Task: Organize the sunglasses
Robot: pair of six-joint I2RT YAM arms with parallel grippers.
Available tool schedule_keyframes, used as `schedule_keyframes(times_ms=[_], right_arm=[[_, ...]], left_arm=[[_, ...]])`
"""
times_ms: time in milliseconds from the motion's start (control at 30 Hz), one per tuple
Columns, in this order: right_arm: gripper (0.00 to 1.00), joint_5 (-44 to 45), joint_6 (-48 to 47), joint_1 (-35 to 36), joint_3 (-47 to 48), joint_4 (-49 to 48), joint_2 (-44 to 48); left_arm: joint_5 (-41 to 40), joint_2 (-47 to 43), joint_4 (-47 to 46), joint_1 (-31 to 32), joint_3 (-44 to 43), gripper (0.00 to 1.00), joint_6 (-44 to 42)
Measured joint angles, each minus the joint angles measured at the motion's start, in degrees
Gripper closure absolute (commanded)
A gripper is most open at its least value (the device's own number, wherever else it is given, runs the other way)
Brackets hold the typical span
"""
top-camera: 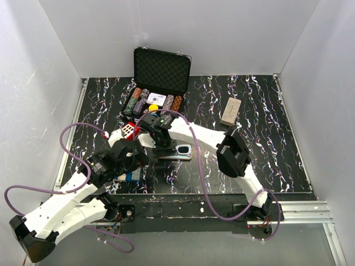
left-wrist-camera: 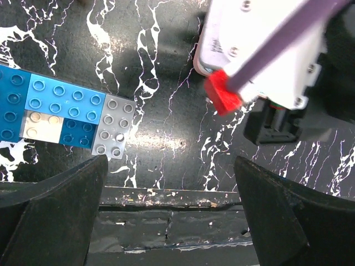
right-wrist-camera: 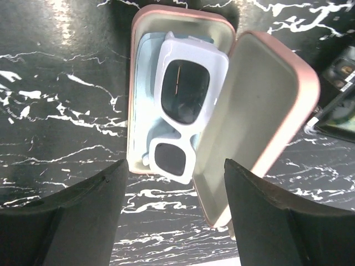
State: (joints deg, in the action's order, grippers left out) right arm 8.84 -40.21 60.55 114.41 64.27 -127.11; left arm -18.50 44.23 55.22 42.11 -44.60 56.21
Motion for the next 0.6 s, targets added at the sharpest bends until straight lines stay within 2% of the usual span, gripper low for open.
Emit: schedule_keyframes(times_ms=[233,300,367,433,500,600], right_arm=[[0.21,0.02,3.39,1.29,-4.63,-4.72,9.4],[0.15,1.46,6.49,1.31,-9.88,-9.07,14.23],[0.13,1.29,9.88,0.22,-17.25,-14.51,20.11],[0.12,-1.46,13.33,-1.73,-23.58,-19.47,25.86],[0.11,-9.38,17.03,-5.77,-29.35,-24.35,31.87],[0.12,-21.09,19.02,-13.11,-32.37,-28.63,35.69]], left_arm=[[1.36,-1.62,-0.5,0.0,1.01,0.02,0.79],[2.71,-2.25,-2.25,0.15,1.62,0.02,0.72],[4.04,-2.67,-4.11,0.24,2.27,0.02,0.9],[6.08,-1.75,-6.34,0.2,3.8,0.02,1.09],[8.92,0.46,-8.52,0.11,5.31,0.02,1.27],[12.74,4.57,-11.96,0.11,6.64,0.02,1.29]])
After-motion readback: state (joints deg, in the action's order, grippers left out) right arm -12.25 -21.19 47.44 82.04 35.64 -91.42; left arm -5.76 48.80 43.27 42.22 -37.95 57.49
